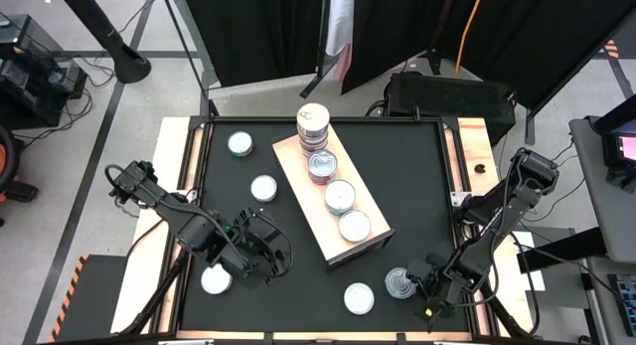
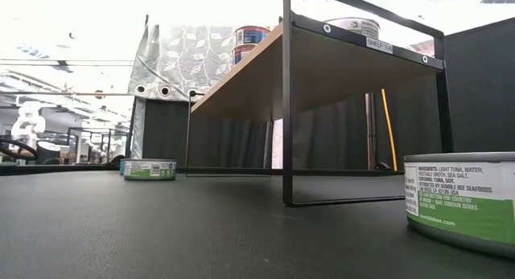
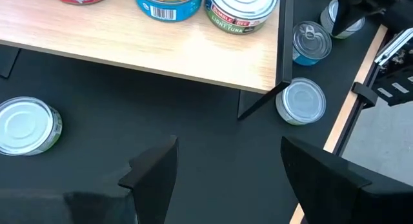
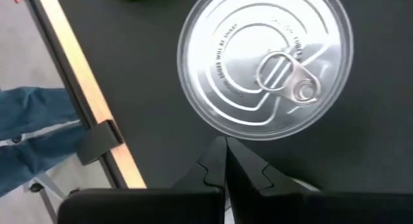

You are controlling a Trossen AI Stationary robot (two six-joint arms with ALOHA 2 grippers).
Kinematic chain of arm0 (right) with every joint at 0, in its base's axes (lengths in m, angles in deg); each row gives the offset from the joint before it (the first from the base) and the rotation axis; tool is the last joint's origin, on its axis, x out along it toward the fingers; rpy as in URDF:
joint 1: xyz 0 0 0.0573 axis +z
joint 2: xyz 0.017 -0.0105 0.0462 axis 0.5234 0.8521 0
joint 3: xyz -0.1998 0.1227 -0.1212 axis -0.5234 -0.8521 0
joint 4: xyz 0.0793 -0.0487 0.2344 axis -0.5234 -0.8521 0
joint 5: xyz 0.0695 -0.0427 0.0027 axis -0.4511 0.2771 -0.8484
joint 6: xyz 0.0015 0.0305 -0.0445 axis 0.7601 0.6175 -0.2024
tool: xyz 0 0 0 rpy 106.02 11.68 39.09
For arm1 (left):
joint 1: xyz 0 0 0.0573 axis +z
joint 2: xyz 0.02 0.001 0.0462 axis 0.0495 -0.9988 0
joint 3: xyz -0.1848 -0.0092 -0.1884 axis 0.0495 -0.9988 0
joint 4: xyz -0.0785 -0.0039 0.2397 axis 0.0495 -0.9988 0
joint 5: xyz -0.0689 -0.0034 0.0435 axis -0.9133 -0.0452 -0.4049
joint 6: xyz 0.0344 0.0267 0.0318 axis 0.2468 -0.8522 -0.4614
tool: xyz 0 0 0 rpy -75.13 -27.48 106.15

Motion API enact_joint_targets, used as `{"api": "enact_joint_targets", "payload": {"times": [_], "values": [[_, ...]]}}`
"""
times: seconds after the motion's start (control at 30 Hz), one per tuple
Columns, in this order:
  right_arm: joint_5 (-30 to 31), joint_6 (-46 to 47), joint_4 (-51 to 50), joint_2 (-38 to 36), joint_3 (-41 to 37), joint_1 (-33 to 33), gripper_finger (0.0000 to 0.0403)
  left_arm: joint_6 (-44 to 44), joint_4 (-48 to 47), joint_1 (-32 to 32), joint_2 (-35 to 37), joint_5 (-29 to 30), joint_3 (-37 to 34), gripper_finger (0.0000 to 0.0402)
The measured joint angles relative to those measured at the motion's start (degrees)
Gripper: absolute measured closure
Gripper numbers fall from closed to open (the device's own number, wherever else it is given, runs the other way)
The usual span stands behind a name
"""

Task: Stack canned seafood by type on shelf
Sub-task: Stack the yellow-blue tuna can on top of the stacked yellow-blue tuna can on the shelf

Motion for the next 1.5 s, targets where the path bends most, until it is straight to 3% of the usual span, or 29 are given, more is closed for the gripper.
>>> {"api": "enact_joint_targets", "payload": {"times": [0.53,0.87,1.1,1.5], "values": [[-0.2,3.71,1.89,0.15,-4.9,-0.05,0.0402,-0.02,-0.13,0.0,0.0,0.87,0.0,0.013],[2.73,1.65,2.36,-5.28,-4.04,0.59,0.0402,-0.06,-0.2,-0.35,0.0,0.1,0.0,0.013],[3.65,1.49,2.76,-1.65,-4.04,-0.11,0.0402,-0.2,-0.2,-0.26,0.0,0.12,0.0,0.013],[-0.8,3.23,-0.85,1.03,-3.98,2.99,0.0403,-0.09,-0.33,-1.4,0.02,-0.16,0.0,0.013]]}}
